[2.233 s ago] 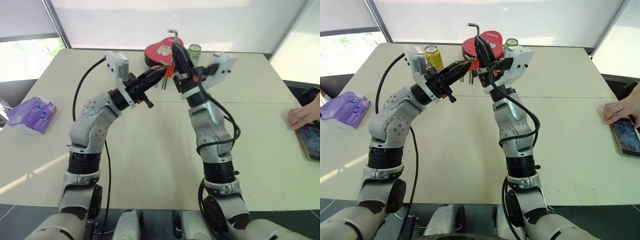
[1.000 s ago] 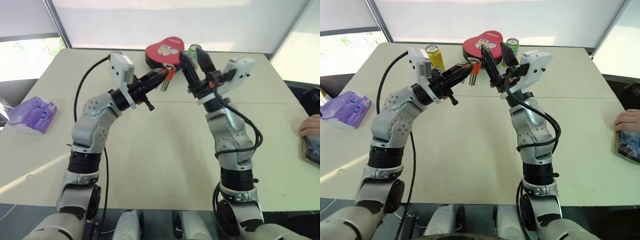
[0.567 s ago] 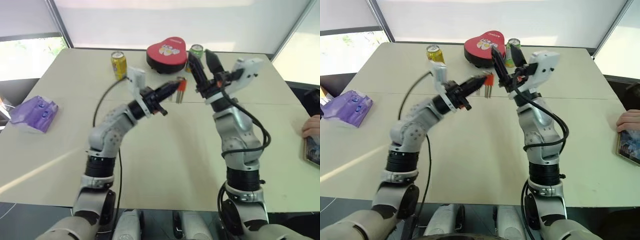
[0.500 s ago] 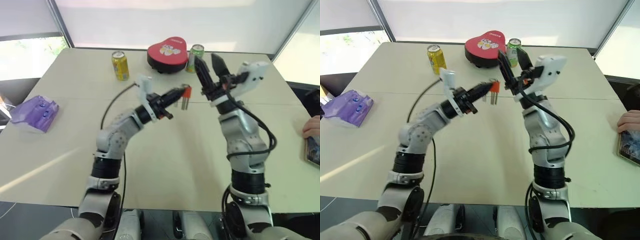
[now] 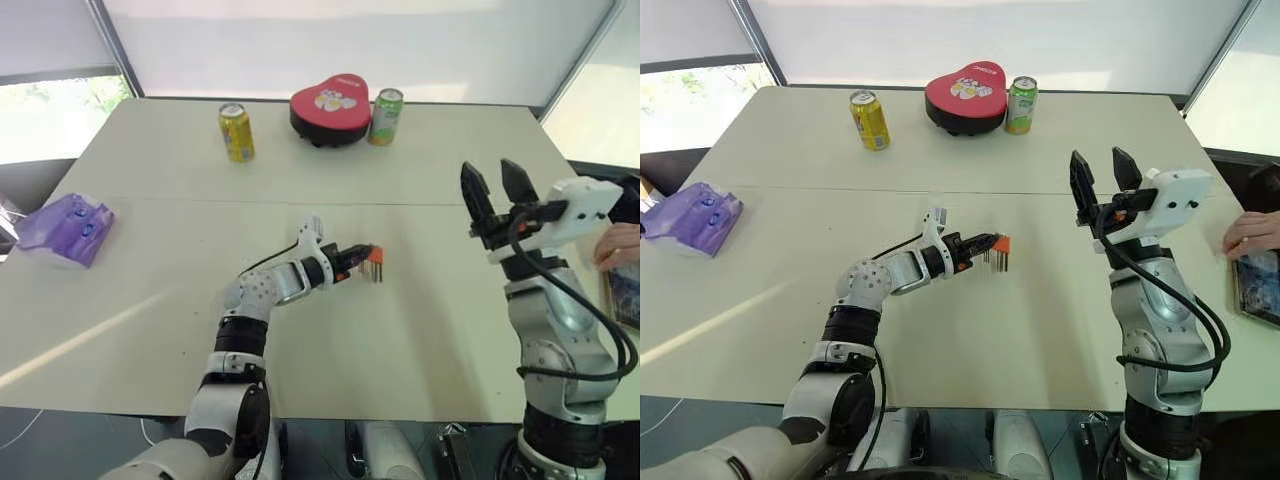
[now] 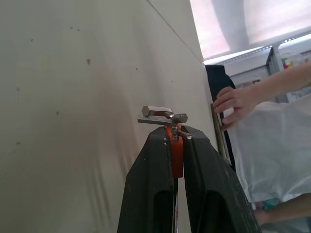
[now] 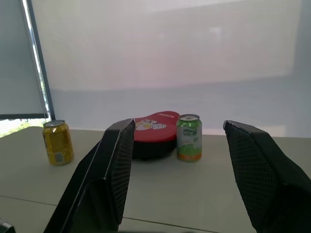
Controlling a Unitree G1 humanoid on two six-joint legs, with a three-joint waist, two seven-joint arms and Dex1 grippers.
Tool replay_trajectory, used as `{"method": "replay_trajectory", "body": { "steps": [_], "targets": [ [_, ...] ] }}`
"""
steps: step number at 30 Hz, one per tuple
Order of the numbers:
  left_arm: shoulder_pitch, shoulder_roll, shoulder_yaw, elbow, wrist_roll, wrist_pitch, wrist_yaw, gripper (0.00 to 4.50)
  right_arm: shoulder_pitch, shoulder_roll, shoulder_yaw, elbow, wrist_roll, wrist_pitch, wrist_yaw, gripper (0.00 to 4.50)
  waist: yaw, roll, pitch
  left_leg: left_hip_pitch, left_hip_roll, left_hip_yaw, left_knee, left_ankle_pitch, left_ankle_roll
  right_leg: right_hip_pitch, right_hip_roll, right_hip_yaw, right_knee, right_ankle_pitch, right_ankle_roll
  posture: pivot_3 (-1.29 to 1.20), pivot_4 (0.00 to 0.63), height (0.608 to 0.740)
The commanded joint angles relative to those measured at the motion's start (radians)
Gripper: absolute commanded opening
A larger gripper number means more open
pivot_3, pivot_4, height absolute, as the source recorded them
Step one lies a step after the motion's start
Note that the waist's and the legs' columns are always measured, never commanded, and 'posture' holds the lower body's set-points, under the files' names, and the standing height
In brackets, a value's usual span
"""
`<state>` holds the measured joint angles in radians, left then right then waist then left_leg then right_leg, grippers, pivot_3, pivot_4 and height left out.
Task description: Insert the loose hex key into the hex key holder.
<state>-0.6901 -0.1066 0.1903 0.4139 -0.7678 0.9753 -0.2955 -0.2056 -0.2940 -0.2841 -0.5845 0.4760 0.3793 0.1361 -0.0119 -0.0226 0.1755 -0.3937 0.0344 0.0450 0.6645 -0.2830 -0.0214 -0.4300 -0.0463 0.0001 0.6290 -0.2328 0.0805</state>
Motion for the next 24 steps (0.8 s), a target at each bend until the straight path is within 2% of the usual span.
{"method": "replay_trajectory", "body": {
  "steps": [1, 5, 6, 7, 8, 12, 17, 22, 24],
  "targets": [
    [-0.017, 0.026, 0.005, -0.003, 0.009, 0.017, -0.012, 1.2, 0.007, -0.001, -0.006, -0.06, -0.003, -0.002, -0.021, 3.0, 0.0, 0.0, 0.0, 0.0, 0.0, 0.0, 0.0, 0.0, 0.0, 0.0, 0.0, 0.0, 0.0, 0.0, 0.0, 0.0, 0.15, 0.74],
    [0.006, 0.062, -0.007, -0.052, 0.008, 0.046, -0.03, 3.26, 0.009, -0.006, -0.003, -0.063, -0.002, -0.001, -0.026, 3.0, 0.0, 0.0, 0.0, 0.0, 0.0, 0.0, 0.0, 0.0, 0.0, 0.0, 0.0, 0.0, 0.0, 0.0, 0.0, 0.0, 0.15, 0.74],
    [0.013, 0.072, -0.01, -0.072, 0.005, 0.058, -0.036, 3.66, 0.007, -0.009, -0.004, -0.06, -0.001, -0.001, -0.025, 3.0, 0.0, 0.0, 0.0, 0.0, 0.0, 0.0, 0.0, 0.0, 0.0, 0.0, 0.0, 0.0, 0.0, 0.0, 0.0, 0.0, 0.15, 0.74],
    [0.031, 0.099, -0.038, -0.119, 0.012, 0.064, -0.069, 4.26, 0.003, -0.012, -0.003, -0.056, -0.001, -0.001, -0.022, 3.0, -0.002, 0.0, 0.0, 0.0, 0.0, 0.0, 0.0, 0.0, 0.0, 0.0, 0.0, 0.0, 0.0, 0.0, -0.001, 0.0, 0.15, 0.74],
    [0.047, 0.126, -0.066, -0.167, 0.018, 0.067, -0.102, 4.46, -0.001, -0.017, -0.003, -0.052, -0.001, -0.002, -0.019, 3.0, -0.005, 0.0, 0.0, 0.0, 0.0, 0.0, 0.0, 0.0, 0.0, 0.0, 0.0, 0.0, 0.0, -0.001, -0.002, 0.0, 0.15, 0.74],
    [0.093, 0.248, -0.184, -0.344, 0.062, 0.01, -0.241, 4.46, -0.01, -0.073, -0.004, -0.033, 0.013, 0.019, 0.038, 3.0, -0.003, 0.001, 0.0, 0.001, 0.001, -0.001, -0.001, 0.0, 0.0, 0.0, 0.0, 0.001, 0.001, -0.002, -0.003, 0.0, 0.15, 0.74],
    [0.097, 0.415, -0.255, -0.505, 0.103, -0.085, -0.417, 4.46, 0.059, -0.324, -0.012, 0.003, 0.038, 0.076, 0.305, 3.0, 0.006, 0.001, 0.0, 0.0, 0.0, 0.0, -0.001, 0.0, 0.0, 0.001, -0.002, 0.001, -0.001, -0.002, -0.004, 0.0, 0.15, 0.74],
    [0.106, 0.602, -0.279, -0.582, 0.167, -0.206, -0.593, 4.46, 0.185, -0.635, -0.028, 0.045, -0.017, 0.013, 0.656, 3.0, 0.003, 0.001, 0.001, 0.0, -0.001, 0.0, -0.001, -0.002, 0.003, 0.002, -0.003, 0.001, -0.006, -0.002, -0.004, 0.0, 0.15, 0.74],
    [0.117, 0.666, -0.274, -0.598, 0.168, -0.22, -0.642, 4.46, 0.214, -0.722, -0.032, 0.072, -0.042, -0.021, 0.745, 3.0, -0.001, 0.001, 0.001, 0.0, -0.001, 0.001, -0.001, -0.002, 0.003, 0.002, -0.002, 0.001, -0.007, -0.003, -0.004, 0.0, 0.15, 0.74]
  ]
}}
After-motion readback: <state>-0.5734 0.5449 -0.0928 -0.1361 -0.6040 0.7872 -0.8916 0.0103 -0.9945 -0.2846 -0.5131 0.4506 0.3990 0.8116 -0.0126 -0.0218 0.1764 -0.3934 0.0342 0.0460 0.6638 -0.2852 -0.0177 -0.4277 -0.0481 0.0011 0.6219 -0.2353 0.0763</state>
